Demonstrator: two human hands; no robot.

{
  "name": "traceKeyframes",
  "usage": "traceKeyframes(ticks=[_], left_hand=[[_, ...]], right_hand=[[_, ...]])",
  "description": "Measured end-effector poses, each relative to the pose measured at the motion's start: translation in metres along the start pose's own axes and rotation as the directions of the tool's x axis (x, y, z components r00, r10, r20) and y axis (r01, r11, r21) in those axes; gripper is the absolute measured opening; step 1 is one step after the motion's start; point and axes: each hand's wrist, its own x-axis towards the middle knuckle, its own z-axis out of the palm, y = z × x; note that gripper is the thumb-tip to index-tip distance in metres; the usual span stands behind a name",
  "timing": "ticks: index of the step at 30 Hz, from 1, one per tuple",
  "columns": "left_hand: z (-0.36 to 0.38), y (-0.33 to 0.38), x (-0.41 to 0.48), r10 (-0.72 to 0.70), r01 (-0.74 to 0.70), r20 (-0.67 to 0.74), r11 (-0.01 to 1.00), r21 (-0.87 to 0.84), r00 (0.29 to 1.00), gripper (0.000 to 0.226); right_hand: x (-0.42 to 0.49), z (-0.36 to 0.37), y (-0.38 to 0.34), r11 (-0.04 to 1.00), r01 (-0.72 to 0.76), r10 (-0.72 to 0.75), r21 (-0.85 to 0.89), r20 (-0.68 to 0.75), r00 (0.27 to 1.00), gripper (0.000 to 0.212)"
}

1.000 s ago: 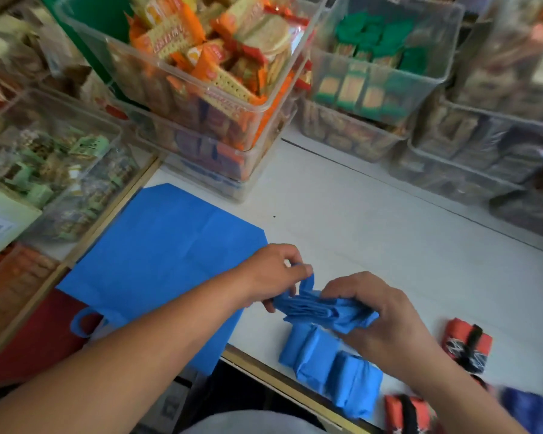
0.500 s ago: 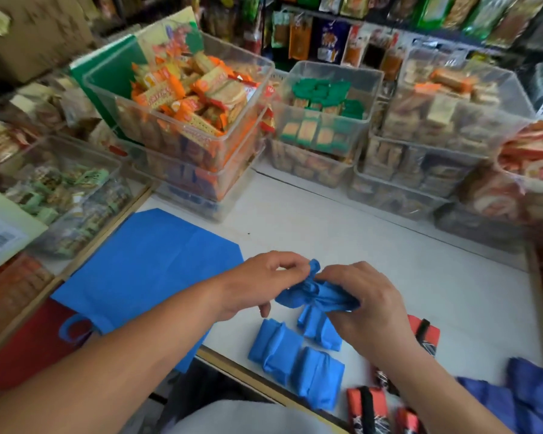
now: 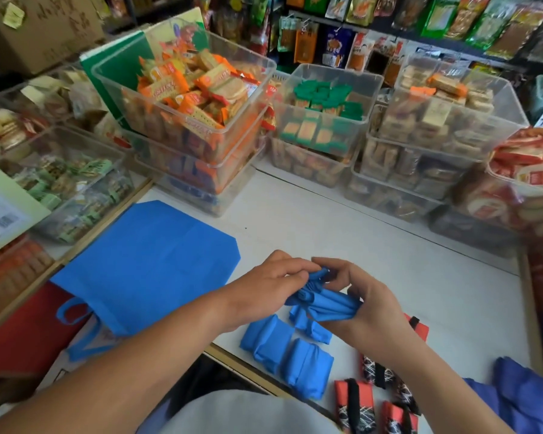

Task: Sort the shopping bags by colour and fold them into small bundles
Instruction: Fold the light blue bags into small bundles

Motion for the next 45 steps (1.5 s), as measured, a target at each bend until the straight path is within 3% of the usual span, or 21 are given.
traceKeyframes(ticks=[3, 7, 9, 10, 14, 18, 22, 25, 29, 32, 35, 41, 45], left_hand=[[0.004, -0.002, 0.002, 0.018, -0.018, -0.051, 1.0, 0.007, 0.999, 0.028], [0.01, -0.021, 0.0, 0.089, -0.151, -0.312, 0.972, -0.18, 0.946, 0.039], [0.012, -0.034, -0.002, 0.097, -0.14, -0.368, 0.986, -0.093, 0.925, 0.044], [0.016, -0.038, -0.002, 0.088, -0.118, -0.365, 0.991, -0.06, 0.927, 0.043], [0.028, -0.049, 0.005, 0.019, -0.119, -0.444, 0.973, -0.199, 0.896, 0.018], [0.035, -0.05, 0.011, 0.012, -0.121, -0.521, 0.977, -0.176, 0.853, 0.017], [0.046, -0.048, 0.011, 0.065, -0.124, -0.549, 0.99, -0.071, 0.833, 0.023], [0.044, -0.043, 0.01, 0.153, -0.155, -0.509, 0.987, 0.038, 0.847, 0.015], [0.033, -0.033, 0.01, 0.087, -0.164, -0.451, 0.977, -0.135, 0.888, 0.016], [0.029, -0.034, 0.014, 0.014, -0.091, -0.491, 0.987, -0.133, 0.871, 0.022], [0.024, -0.027, 0.014, -0.039, -0.047, -0.417, 0.98, -0.195, 0.908, 0.014], [0.014, -0.009, 0.014, 0.058, -0.099, -0.368, 0.991, -0.092, 0.928, 0.009], [0.013, -0.006, 0.015, -0.056, 0.019, -0.308, 0.992, -0.122, 0.95, 0.04]], right_hand=[[0.001, 0.001, 0.002, 0.997, -0.076, 0.075, 0.031, 0.033, 0.997, 0.047], [0.007, 0.001, 0.007, 0.972, -0.191, 0.2, 0.139, -0.056, 0.978, 0.034], [0.009, -0.001, 0.009, 0.947, -0.242, 0.265, 0.21, -0.088, 0.96, 0.032], [0.01, -0.001, 0.01, 0.932, -0.265, 0.295, 0.246, -0.096, 0.951, 0.034], [0.012, 0.004, 0.008, 0.849, -0.346, 0.406, 0.4, -0.073, 0.911, 0.044], [0.014, 0.011, 0.005, 0.779, -0.372, 0.474, 0.505, -0.085, 0.876, 0.048], [0.017, 0.012, 0.004, 0.824, -0.342, 0.429, 0.451, -0.103, 0.897, 0.036], [0.016, 0.009, 0.005, 0.848, -0.338, 0.407, 0.409, -0.093, 0.909, 0.034], [0.02, 0.008, 0.006, 0.848, -0.338, 0.421, 0.408, -0.133, 0.897, 0.038], [0.018, 0.009, 0.01, 0.858, -0.349, 0.399, 0.378, -0.06, 0.915, 0.04], [0.015, 0.006, 0.013, 0.891, -0.333, 0.355, 0.309, -0.018, 0.935, 0.035], [0.014, 0.01, 0.013, 0.944, -0.288, 0.297, 0.16, -0.035, 0.954, 0.032], [0.019, 0.011, 0.009, 0.972, -0.234, 0.233, -0.015, -0.046, 0.971, 0.031]])
